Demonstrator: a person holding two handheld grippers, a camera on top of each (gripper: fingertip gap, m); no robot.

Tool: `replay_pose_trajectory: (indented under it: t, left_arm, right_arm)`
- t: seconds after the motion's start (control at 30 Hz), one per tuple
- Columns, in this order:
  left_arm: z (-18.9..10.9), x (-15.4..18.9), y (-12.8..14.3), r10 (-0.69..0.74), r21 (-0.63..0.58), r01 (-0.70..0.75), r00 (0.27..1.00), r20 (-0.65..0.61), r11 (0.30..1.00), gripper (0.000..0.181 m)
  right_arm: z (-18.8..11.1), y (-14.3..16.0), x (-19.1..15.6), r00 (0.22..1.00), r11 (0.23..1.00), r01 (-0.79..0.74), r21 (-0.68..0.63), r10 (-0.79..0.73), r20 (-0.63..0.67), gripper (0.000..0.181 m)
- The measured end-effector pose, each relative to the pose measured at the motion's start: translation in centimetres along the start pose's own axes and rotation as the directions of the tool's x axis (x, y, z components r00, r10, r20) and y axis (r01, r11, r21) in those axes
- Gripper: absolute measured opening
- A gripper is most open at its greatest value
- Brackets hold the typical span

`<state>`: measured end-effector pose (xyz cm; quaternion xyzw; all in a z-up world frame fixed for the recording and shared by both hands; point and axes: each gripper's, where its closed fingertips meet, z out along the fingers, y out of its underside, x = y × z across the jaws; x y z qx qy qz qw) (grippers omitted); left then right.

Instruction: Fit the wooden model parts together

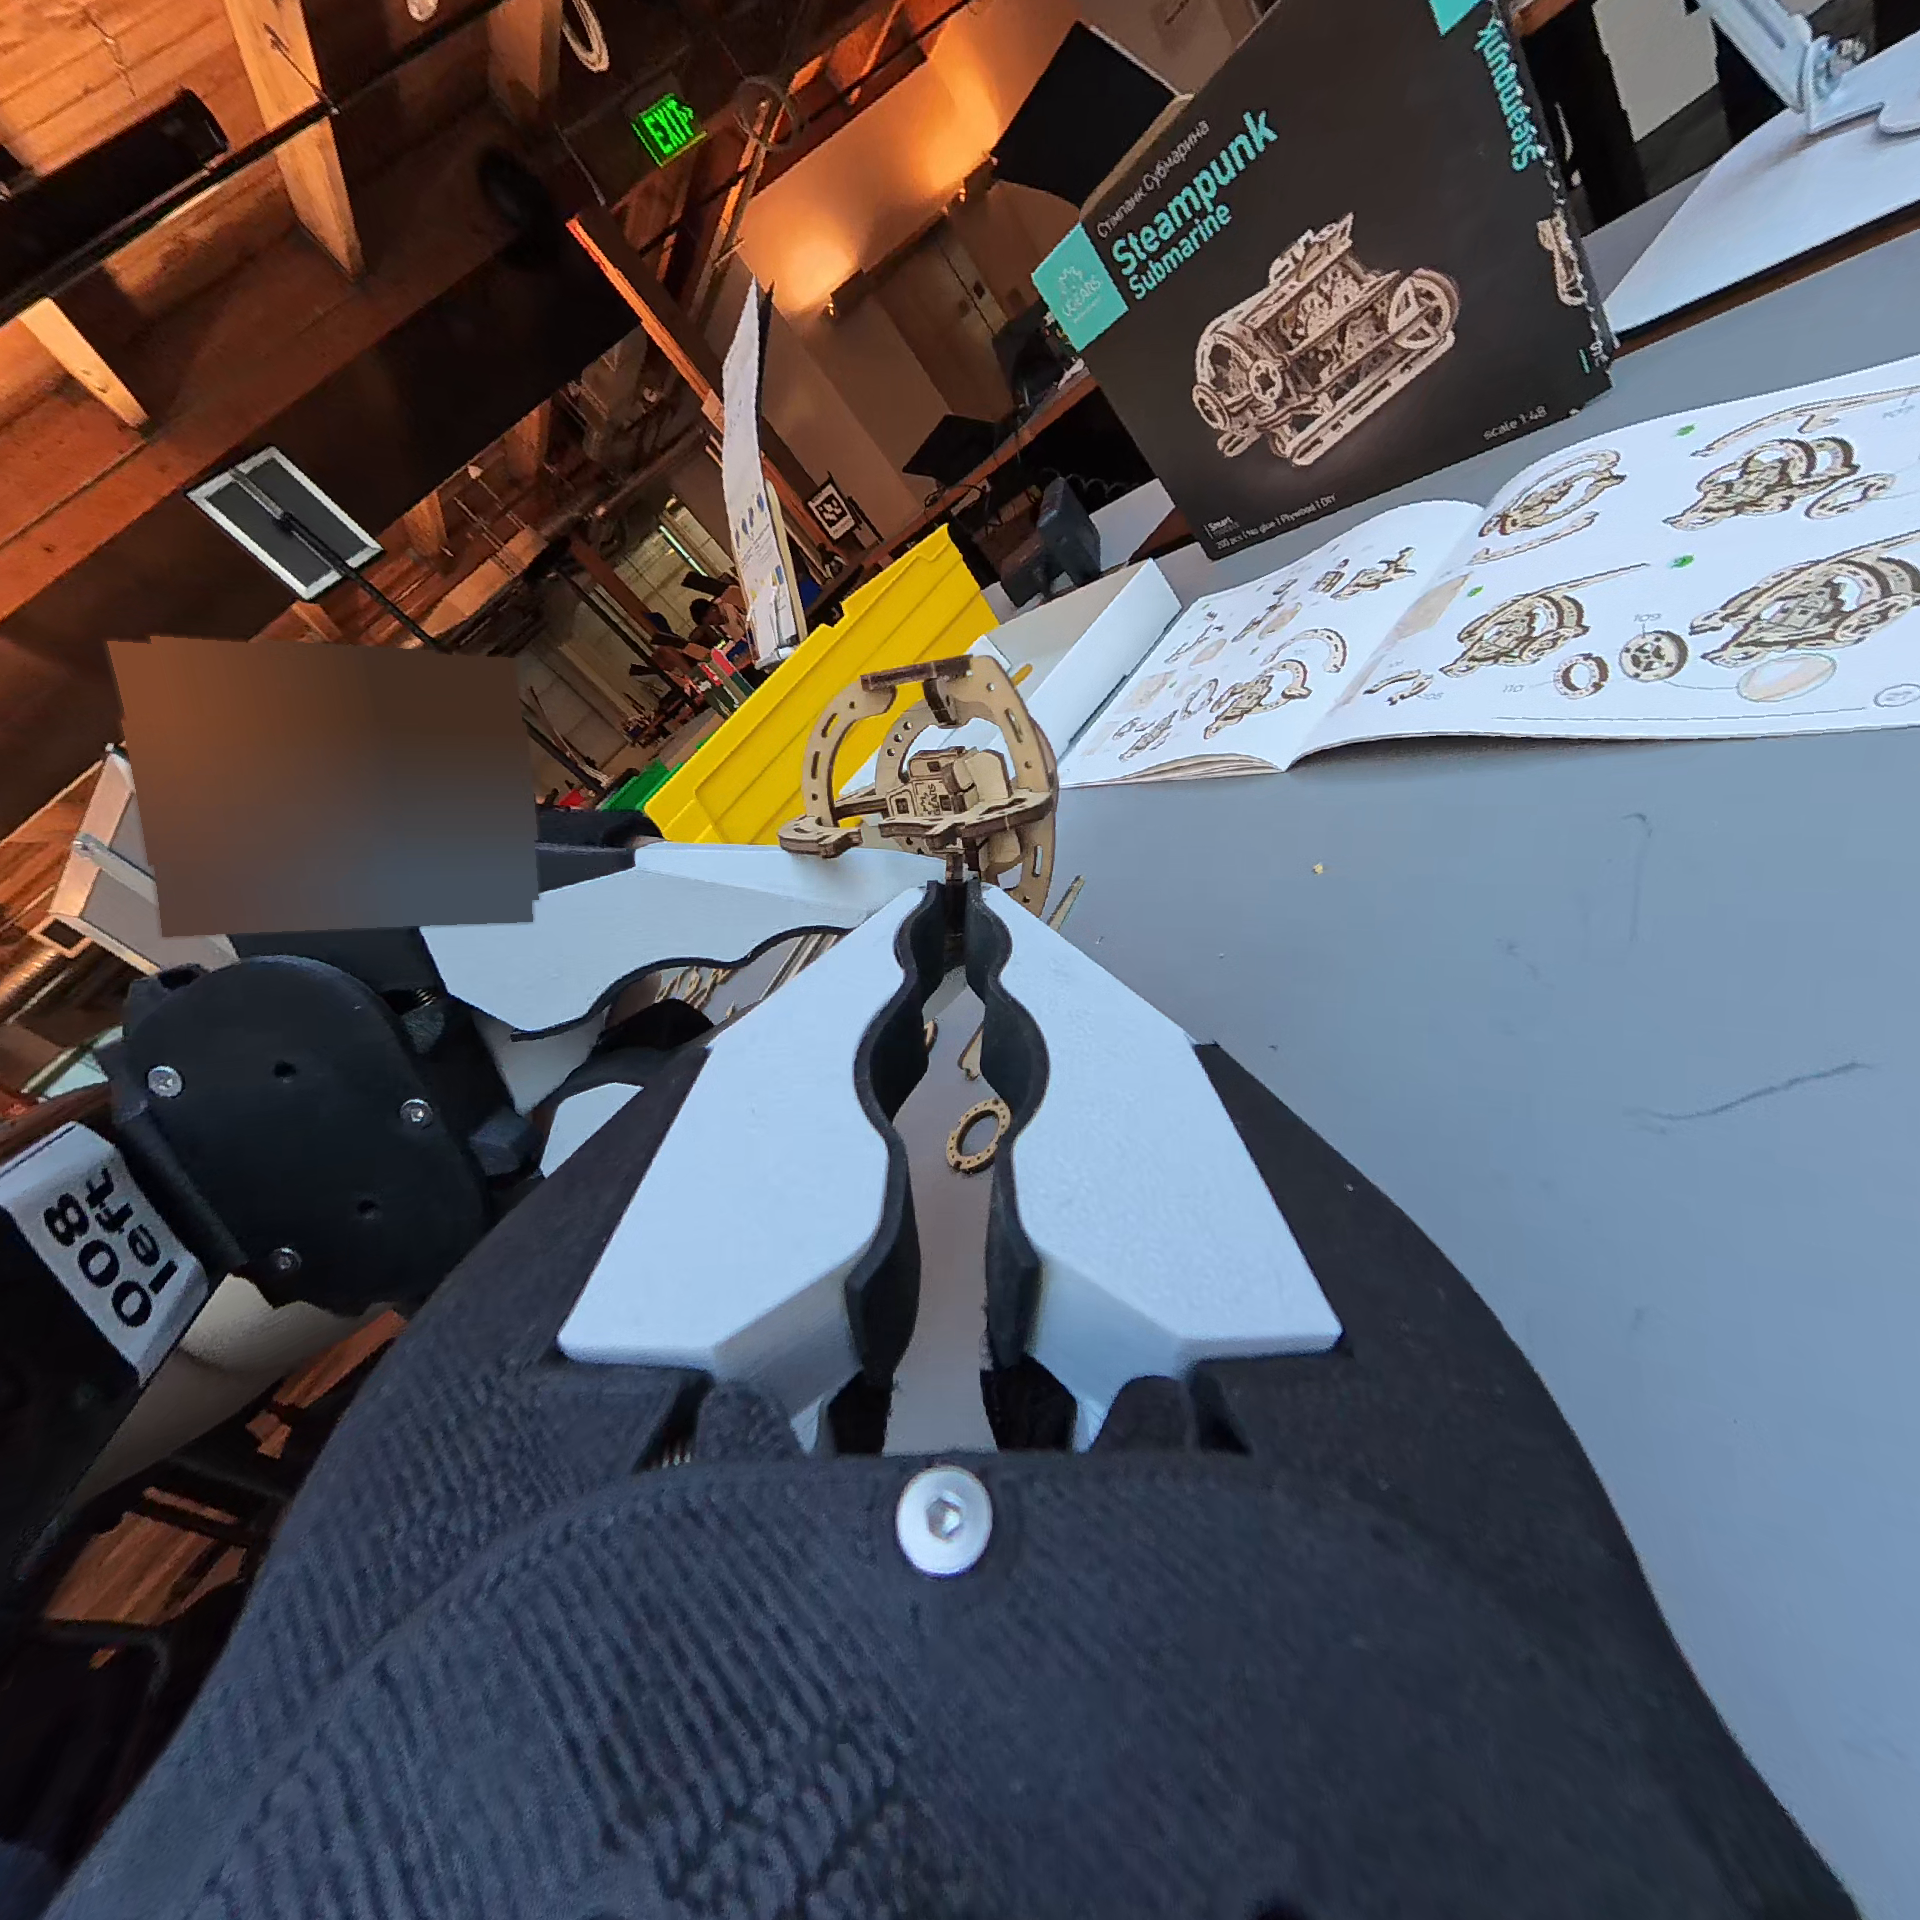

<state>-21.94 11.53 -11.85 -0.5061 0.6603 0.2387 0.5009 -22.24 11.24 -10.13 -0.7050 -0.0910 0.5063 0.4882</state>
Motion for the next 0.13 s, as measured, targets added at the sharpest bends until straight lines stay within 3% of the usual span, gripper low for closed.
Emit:
replay_pose_trajectory:
  t: [0.13]
  left_arm:
    - [0.30, 0.29, 0.26, 0.009, -0.010, -0.009, 1.000, -0.022, 1.000, 0.009]
  right_arm:
    - [0.35, 0.24, 0.34, 1.000, 0.999, -0.018, -0.048, 0.017, -0.018, 0.001]
